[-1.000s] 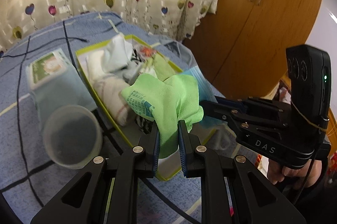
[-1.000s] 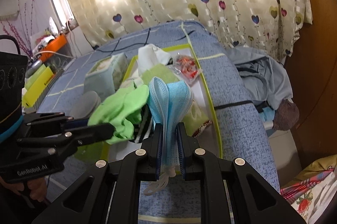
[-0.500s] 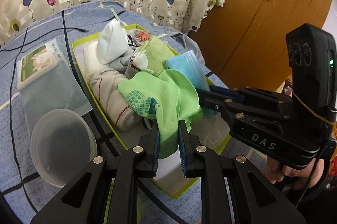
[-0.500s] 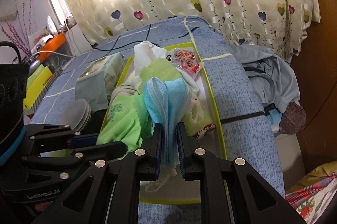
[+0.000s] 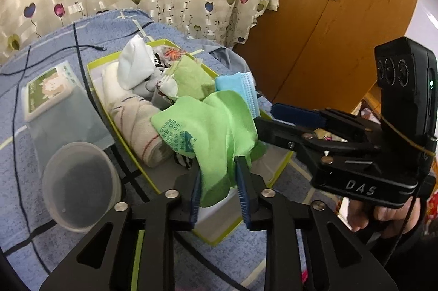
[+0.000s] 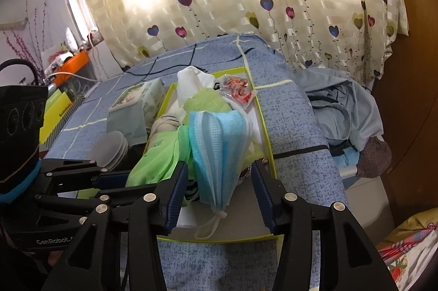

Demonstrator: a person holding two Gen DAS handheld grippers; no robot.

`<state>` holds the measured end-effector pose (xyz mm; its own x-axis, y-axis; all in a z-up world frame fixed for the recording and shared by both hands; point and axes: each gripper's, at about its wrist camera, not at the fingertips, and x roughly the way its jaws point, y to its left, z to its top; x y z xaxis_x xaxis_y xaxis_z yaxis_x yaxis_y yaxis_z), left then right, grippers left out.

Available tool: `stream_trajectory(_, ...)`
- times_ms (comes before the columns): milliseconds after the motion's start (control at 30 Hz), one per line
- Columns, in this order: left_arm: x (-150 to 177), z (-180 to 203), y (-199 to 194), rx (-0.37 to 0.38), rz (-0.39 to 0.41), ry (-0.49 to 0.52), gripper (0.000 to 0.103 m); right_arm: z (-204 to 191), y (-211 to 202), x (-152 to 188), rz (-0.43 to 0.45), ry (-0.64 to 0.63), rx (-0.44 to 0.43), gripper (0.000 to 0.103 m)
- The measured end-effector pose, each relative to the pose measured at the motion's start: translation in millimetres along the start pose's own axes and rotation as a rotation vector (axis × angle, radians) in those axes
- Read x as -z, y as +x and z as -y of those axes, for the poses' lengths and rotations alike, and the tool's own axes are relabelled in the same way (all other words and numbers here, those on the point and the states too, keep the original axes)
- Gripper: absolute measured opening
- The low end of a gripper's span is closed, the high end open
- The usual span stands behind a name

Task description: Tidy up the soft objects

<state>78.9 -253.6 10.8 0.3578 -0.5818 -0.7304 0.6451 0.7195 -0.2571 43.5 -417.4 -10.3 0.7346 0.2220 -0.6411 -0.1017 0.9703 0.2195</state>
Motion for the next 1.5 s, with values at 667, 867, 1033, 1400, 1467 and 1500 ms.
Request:
stream_trajectory(667,-1.2,-4.2,-32.8,-0.038,0.096,0.012,0.049,-16.1,-13.1,1.4,0.009,-0.038,0.036,0.06)
stream_trajectory(867,4.4,-9.9,-49.6,-0.061,0.132,0.004,0.049,-27.4,-20.7,1.7,0.024,-0.058,0.044,0.065)
stream_trajectory(1033,13.1,-15.9,-58.5,-0.096,0.142,-0.016,0.049,-37.4,-24.4,4.3,0.026,-0.068,0.053,0.067)
stream_trajectory(1400,33.5,-22.2,-86.3,-0.176,0.178,-0.056,0.049,-67.4,-38.3,14.4,0.041,-0.1,0.054,0.073)
stream_trajectory(1467,37.5,-23.3,-89.7,-0.195,0.175,-0.064,0.049,-72.8,-40.9,17.0,0.04,-0.111,0.052,0.073)
stream_trajectory(1500,39.6,-23.4,-91.1,-0.204,0.173,-0.067,0.049,-75.1,-41.9,18.2,0.04,-0.114,0.052,0.073)
